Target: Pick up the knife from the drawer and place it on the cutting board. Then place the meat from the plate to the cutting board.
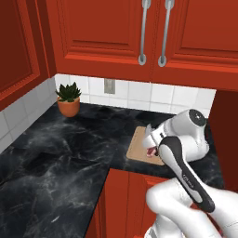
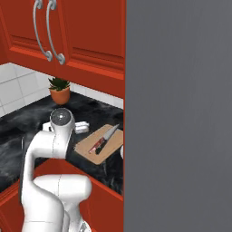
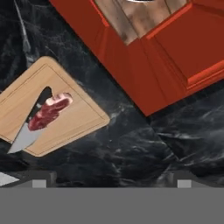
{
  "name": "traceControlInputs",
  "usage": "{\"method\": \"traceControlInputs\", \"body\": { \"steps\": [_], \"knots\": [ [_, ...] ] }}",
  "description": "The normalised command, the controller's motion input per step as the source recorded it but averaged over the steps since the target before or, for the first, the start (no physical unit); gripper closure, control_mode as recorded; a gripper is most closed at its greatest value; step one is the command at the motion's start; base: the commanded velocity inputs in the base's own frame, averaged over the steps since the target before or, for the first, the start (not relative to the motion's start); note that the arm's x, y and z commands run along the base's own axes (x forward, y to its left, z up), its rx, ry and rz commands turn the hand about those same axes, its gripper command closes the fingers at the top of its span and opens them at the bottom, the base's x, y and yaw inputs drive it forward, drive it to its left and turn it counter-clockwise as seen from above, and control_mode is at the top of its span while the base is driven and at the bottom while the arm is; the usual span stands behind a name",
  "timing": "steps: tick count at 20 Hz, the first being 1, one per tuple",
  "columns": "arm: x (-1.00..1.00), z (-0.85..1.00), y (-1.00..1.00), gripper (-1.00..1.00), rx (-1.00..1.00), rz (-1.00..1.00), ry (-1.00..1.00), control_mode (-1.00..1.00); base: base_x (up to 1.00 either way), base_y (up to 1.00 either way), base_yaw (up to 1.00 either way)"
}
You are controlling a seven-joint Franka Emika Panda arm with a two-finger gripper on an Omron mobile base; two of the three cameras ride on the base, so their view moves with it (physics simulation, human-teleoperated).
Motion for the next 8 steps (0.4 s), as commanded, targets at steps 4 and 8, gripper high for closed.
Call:
{"method": "traceControlInputs", "body": {
  "steps": [4,8],
  "knots": [
    [-1.00,0.99,0.16,-1.00,0.00,0.04,-0.11,-1.00,0.00,0.00,0.00],
    [-1.00,0.39,0.14,-1.00,-0.01,0.08,-0.12,-1.00,0.00,0.00,0.00]
  ]
}}
